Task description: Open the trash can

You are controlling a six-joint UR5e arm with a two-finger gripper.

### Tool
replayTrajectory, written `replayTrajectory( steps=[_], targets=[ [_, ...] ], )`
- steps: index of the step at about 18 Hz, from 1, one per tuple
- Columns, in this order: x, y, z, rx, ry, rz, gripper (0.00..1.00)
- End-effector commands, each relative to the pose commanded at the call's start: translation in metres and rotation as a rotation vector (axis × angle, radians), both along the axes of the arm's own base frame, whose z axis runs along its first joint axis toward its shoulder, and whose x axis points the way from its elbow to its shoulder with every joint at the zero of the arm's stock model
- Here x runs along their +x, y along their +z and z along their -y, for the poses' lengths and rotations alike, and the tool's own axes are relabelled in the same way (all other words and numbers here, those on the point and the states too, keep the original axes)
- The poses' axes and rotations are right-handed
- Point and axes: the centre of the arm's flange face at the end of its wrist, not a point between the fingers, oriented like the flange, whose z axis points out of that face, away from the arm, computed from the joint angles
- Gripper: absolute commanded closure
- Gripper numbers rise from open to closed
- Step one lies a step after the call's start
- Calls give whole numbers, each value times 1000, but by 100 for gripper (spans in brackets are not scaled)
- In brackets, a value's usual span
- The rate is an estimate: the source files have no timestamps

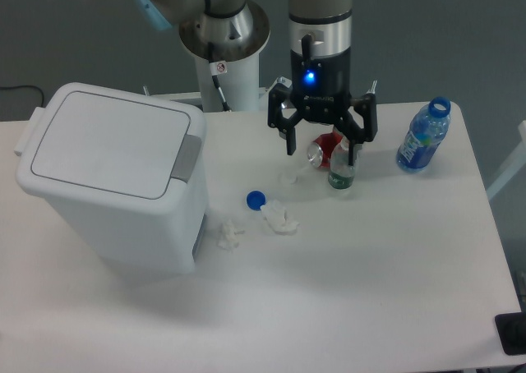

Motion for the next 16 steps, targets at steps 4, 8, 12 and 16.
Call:
replayTrajectory(
  steps=[4,8,12,16],
  targets=[
    [-1,-1,-2,-1,-6,-2,0],
    [-1,-7,-2,-6,-4,8,0],
    [-1,-12,-4,-8,0,21,0],
    [2,-9,-8,33,47,58,0]
  ],
)
